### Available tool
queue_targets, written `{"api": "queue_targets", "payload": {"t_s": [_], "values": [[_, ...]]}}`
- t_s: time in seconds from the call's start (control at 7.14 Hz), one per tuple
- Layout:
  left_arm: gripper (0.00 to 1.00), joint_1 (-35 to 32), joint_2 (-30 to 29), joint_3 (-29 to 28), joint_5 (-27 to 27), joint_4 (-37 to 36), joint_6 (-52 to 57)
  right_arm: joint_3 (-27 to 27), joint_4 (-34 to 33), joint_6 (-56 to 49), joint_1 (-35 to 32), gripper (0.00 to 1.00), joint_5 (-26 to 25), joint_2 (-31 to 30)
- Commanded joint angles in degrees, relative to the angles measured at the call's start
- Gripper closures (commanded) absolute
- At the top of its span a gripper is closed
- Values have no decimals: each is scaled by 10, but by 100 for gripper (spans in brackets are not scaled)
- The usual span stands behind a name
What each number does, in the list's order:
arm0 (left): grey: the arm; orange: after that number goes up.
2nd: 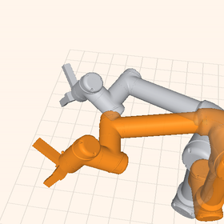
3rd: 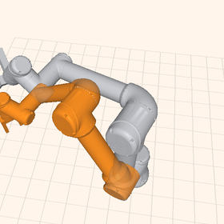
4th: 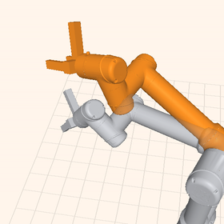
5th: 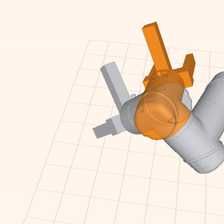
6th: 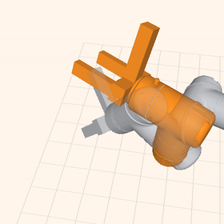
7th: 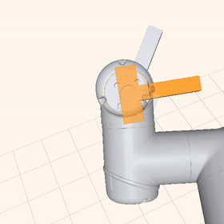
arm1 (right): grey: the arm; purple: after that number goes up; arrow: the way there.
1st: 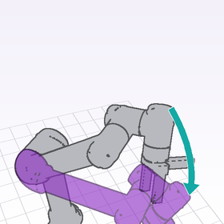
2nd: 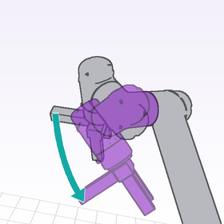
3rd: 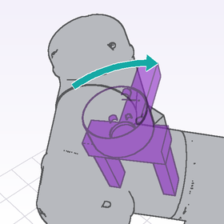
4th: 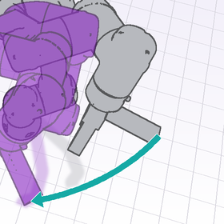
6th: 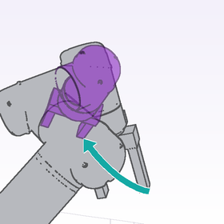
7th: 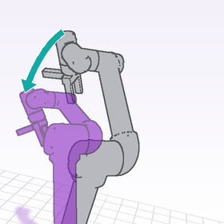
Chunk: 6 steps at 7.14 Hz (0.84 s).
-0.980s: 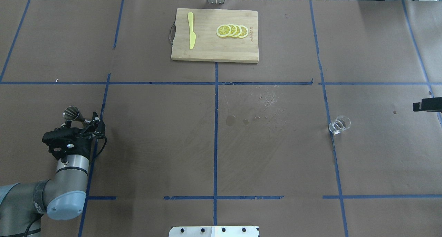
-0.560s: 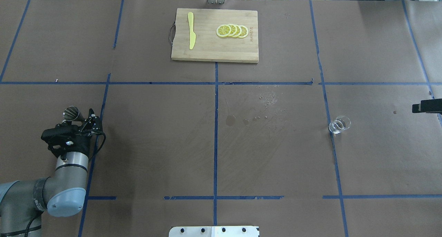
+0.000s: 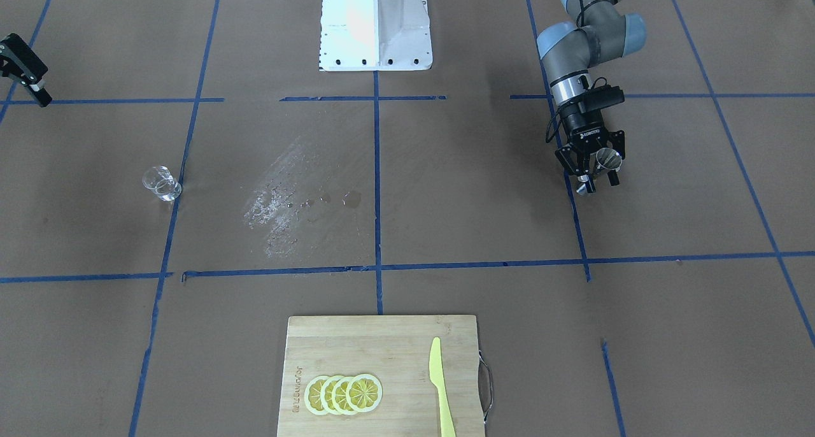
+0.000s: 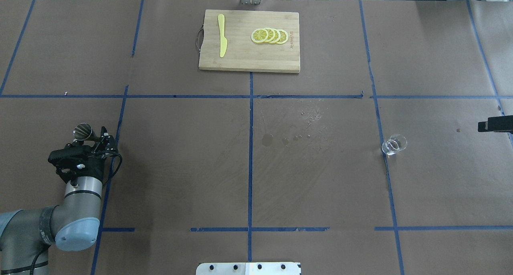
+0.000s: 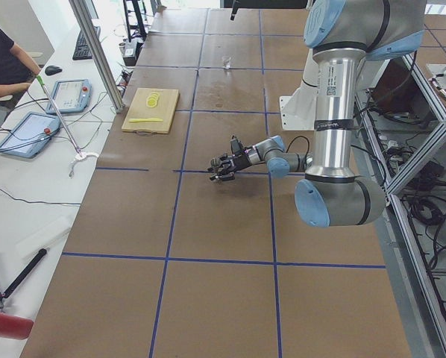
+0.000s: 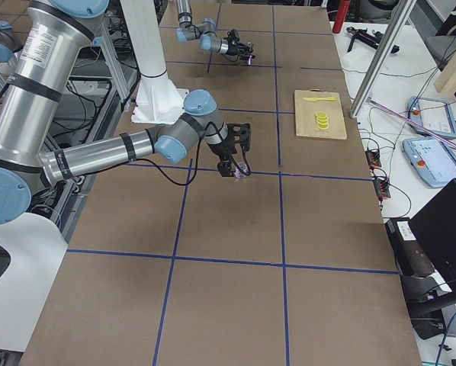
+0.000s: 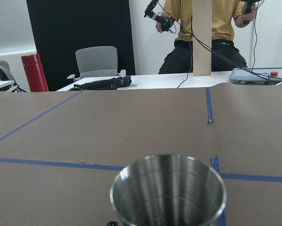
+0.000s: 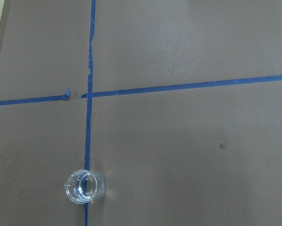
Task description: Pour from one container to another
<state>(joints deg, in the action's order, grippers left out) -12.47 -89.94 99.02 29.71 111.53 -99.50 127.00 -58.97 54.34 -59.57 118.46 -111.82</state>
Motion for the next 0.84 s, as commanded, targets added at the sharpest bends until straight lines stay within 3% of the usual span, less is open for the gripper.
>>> {"api": "queue_targets", "payload": {"t_s": [0.0, 0.14, 0.42, 0.7], "values": [[67, 1, -1, -1, 0, 0, 4, 0, 0, 0, 7, 0, -8, -2], [72, 1, -1, -1, 1, 0, 4, 0, 0, 0, 8, 0, -9, -2], [97, 0, -1, 9, 1, 0, 23, 0, 0, 0, 8, 0, -12, -2], [100, -4, -1, 34, 1, 1, 24, 1, 2, 0, 18, 0, -29, -2]]}}
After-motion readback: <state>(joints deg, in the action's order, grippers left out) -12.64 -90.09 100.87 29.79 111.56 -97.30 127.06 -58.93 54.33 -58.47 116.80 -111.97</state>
